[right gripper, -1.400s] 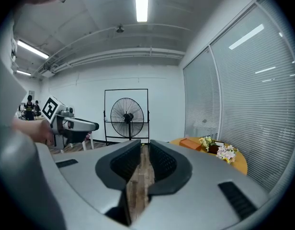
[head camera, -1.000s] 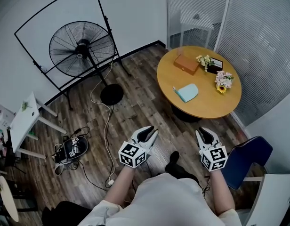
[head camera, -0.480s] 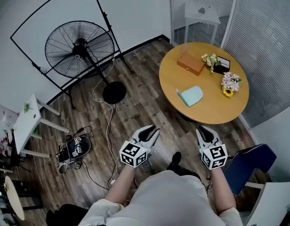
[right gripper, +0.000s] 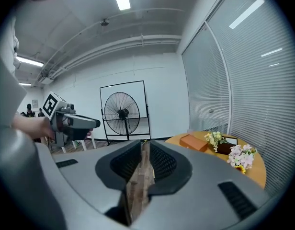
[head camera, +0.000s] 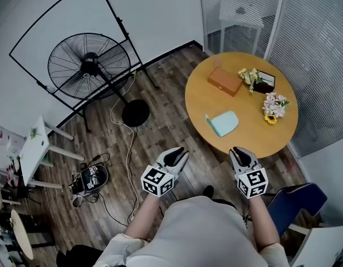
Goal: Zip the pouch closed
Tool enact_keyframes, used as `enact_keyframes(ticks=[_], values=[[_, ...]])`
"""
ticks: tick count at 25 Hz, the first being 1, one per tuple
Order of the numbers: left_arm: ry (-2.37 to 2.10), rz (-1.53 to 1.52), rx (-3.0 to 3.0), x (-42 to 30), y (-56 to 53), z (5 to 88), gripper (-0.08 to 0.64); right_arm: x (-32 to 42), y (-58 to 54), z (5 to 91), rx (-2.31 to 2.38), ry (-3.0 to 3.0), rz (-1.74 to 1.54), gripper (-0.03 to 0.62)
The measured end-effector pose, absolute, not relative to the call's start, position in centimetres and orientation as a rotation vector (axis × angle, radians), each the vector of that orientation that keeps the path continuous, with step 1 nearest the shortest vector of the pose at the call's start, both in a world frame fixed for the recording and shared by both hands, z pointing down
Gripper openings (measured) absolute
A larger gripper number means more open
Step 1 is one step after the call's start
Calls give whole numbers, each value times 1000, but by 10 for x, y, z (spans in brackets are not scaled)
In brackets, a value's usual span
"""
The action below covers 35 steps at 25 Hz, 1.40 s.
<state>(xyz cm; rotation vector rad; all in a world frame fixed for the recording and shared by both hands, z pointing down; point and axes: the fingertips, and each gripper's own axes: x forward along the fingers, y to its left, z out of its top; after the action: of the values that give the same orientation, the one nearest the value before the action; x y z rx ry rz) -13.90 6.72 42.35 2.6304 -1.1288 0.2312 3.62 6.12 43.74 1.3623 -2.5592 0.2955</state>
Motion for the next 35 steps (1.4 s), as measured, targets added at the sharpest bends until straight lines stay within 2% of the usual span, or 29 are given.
enact_keyframes(ticks=[15,35], values=[[-1084,269,2619,-109,-10,432,98,60,-8,451,1367,-2548,368,60],[-718,419,2702,-134,-179,485,98,23,-142,494,1556,-2332,490,60]])
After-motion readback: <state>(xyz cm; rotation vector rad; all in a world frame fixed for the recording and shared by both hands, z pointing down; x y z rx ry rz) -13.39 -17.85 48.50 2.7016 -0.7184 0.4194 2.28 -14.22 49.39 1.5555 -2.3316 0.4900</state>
